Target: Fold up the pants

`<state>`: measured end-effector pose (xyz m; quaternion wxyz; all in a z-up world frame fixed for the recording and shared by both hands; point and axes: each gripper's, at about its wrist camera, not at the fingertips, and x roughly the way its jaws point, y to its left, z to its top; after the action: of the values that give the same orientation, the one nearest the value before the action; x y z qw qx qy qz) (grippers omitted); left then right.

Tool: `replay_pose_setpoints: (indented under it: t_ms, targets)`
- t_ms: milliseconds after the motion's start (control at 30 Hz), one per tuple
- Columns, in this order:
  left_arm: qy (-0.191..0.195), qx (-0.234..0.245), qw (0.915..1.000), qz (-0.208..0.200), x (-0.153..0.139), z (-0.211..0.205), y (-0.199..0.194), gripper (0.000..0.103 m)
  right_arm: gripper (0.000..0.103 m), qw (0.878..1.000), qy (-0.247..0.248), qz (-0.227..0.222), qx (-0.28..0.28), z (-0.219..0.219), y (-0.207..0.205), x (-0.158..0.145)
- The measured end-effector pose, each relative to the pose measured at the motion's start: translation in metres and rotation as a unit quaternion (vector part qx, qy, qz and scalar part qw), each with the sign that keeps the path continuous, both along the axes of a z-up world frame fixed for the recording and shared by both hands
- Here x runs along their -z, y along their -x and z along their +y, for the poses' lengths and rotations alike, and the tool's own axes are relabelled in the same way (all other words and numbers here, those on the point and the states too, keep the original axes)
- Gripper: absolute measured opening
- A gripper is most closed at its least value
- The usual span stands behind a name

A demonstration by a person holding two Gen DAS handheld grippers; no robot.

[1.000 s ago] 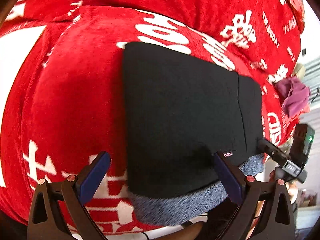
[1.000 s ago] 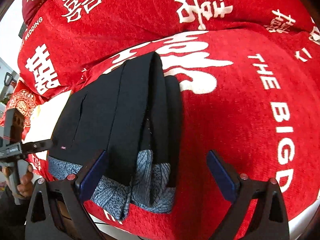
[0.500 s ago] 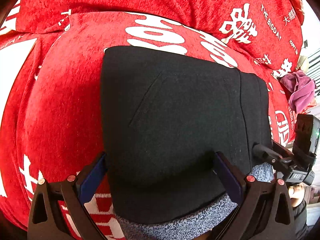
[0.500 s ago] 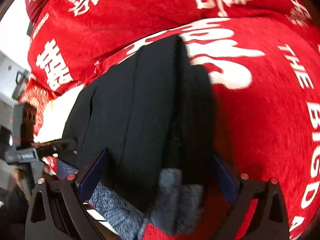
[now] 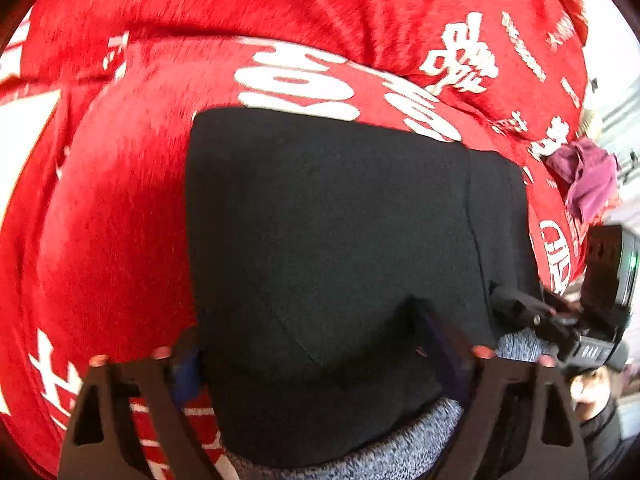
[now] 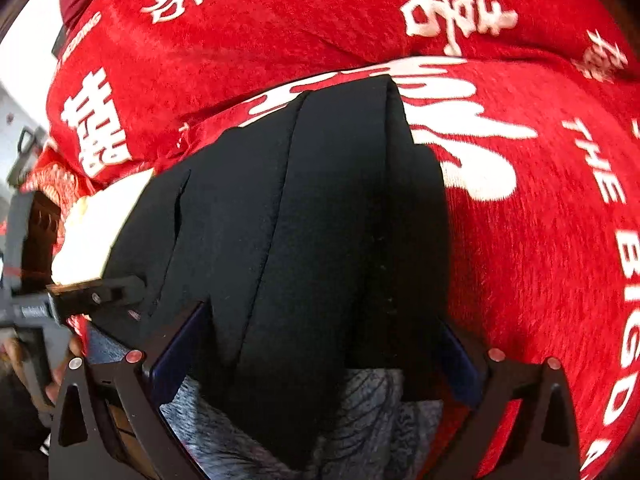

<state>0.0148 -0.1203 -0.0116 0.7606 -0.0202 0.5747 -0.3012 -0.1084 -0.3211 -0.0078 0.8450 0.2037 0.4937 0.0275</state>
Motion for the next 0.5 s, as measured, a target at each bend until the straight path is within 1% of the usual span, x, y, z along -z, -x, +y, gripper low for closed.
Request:
replay_pose_setpoints:
  t_ms: [33,67,100,167,200,267,367,500]
  targets:
    - [-0.002,0.003,1.0000,-0.006,-0.003,0.000,0.002,0.074,0.100,1.000,-0.004,0.001,-0.001,0.001,0.000,-0.003]
    - [-0.005,0.007,0.9999,-0.013,-0.007,0.000,0.003,0.068,0.096,1.000,0.003,0.001,-0.003,0.004,0.000,-0.007]
    - [-0.006,0.008,0.9998,-0.015,-0.009,0.000,0.003,0.066,0.093,1.000,0.017,0.000,-0.007,0.010,0.001,-0.011]
    - [-0.008,0.007,0.9998,-0.018,-0.016,0.000,0.003,0.058,0.079,1.000,0.030,-0.003,-0.006,0.015,0.003,-0.019]
    - [-0.010,0.008,0.9997,-0.021,-0.019,0.000,0.004,0.056,0.076,0.999,0.032,-0.005,-0.004,0.016,0.005,-0.022]
    - [-0.013,0.014,0.9993,-0.031,-0.027,-0.001,0.006,0.050,0.063,0.999,0.029,-0.014,-0.003,0.018,0.007,-0.033]
    - [-0.008,0.015,0.9991,-0.038,-0.043,0.001,0.010,0.048,0.053,0.999,0.032,-0.029,-0.013,0.026,0.010,-0.049]
    - [-0.001,0.002,0.9983,-0.059,-0.068,0.016,0.010,0.048,0.051,0.997,0.050,-0.046,-0.035,0.047,0.008,-0.070]
